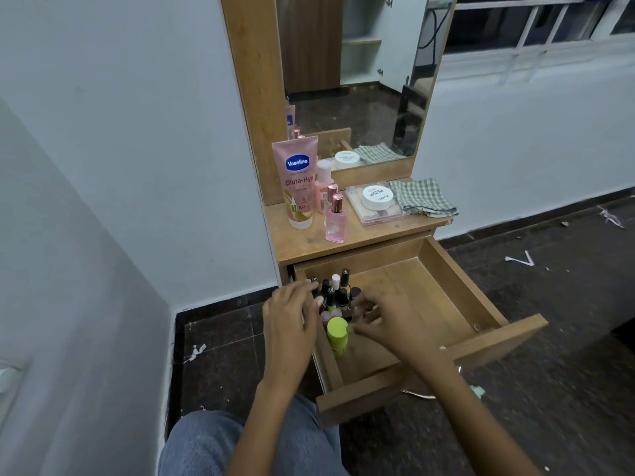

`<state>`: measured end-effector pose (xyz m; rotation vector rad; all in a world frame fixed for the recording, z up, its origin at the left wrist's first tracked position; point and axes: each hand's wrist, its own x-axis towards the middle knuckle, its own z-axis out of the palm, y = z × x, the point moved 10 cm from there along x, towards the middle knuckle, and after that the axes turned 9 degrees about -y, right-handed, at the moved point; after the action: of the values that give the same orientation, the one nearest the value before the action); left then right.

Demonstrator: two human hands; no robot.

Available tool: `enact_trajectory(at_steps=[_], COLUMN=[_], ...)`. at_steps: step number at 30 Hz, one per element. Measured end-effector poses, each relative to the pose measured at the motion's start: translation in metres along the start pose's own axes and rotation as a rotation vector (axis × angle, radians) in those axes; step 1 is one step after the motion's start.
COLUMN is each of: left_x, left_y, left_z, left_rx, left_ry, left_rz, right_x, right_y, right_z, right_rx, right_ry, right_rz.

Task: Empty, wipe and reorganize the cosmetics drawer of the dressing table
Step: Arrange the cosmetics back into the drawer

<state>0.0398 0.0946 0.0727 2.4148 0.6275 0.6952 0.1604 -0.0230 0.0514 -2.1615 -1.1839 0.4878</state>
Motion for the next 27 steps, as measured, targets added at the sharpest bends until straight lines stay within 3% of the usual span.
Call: enact_trajectory(at_steps=[6, 10, 13, 19, 27], left_x=[0.054, 0.104, 0.126, 0.139, 0.126], left_y=[0.036, 0.058, 0.049, 0.018, 0.017], left_z=[-0.019, -0.015, 0.001, 0.023, 0.014], left_rx=[0.019, 0.206, 0.268, 0.101, -0.094], left_ry=[0.106, 0.07, 0.01, 0.011, 0.112], left_rz=[0.073, 0.164, 0.101, -0.076, -0.104], right_x=[0.021, 0.033, 0.04, 0.059, 0.099], right_y=[0.006, 0.003, 0.003, 0.011, -0.005], right_z=[-0.046, -0.059, -0.063, -0.067, -0.068], right_rx=[0.169, 0.214, 0.204, 0.213, 0.15], right_ry=[0.277, 0.369, 0.403, 0.484, 0.335], right_rz=[0.043, 0.059, 0.067, 0.052, -0.027])
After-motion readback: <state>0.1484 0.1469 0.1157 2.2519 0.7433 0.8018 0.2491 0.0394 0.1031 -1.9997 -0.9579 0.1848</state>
